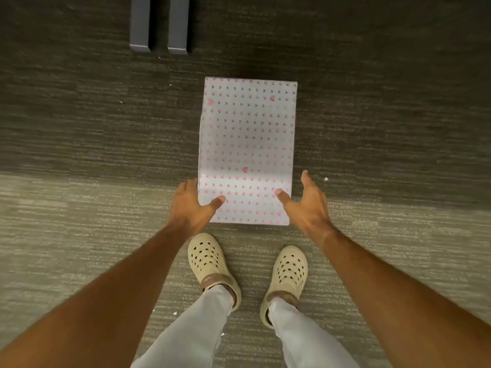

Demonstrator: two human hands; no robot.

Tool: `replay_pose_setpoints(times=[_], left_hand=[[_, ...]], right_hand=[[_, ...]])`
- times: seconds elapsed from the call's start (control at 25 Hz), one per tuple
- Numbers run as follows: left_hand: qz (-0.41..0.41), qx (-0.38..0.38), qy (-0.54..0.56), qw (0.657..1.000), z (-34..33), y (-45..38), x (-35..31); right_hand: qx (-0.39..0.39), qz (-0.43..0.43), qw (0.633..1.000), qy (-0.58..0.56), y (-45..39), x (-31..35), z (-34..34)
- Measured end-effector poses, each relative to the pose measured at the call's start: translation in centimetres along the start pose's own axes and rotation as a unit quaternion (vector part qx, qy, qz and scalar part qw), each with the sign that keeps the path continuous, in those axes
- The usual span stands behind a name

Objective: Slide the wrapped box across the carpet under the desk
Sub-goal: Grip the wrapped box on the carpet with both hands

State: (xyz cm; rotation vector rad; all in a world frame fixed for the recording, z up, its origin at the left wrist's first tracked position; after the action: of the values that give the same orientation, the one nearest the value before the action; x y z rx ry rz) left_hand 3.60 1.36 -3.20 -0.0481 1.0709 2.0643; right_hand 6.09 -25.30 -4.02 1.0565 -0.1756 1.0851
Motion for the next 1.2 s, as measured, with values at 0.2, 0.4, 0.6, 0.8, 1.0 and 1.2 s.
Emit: replay_pose_setpoints(times=[0.2,0.4,0.6,0.8,1.0,1.2], left_hand=[[0.074,0.095,0.273,0.954,-2.8,-6.5,1.9],[0.121,0.060,0.281,0.950,-3.0,-10.5,3.7],[0.108,0.089,0.287,0.948,-2.7,-12.3,4.8],[0.115,0.098,0.302,0.941,-2.7,-13.2,5.3],[0.120,0.106,0.314,0.936,-2.8,-12.9,5.1],[0.131,0.111,0.304,0.937,-2.1,-12.7,4.3]], right_hand=[[-0.021,-0.039,0.985,-0.165,-4.5,-3.4,-2.5],[-0.041,-0.091,0.967,-0.233,-7.8,-5.9,-3.3],[-0.029,-0.112,0.956,-0.268,-9.5,-6.9,-3.3],[-0.006,-0.123,0.954,-0.274,-10.3,-7.6,-3.1],[0.041,-0.140,0.950,-0.276,-10.6,-7.5,-2.5],[0.097,-0.155,0.942,-0.280,-11.3,-7.1,-1.7]])
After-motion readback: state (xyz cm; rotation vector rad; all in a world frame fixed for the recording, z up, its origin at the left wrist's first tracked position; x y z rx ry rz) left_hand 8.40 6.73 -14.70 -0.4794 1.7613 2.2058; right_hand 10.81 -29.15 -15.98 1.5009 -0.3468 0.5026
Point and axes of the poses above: each hand's wrist, its own y-axis away from the middle knuckle, its own z-axis out of the back of the hand, x = y × z, the point moved 5 cm from there along -y, towards the middle knuckle, and after that the axes turned 5 degrees about z, right-handed, at the moved point
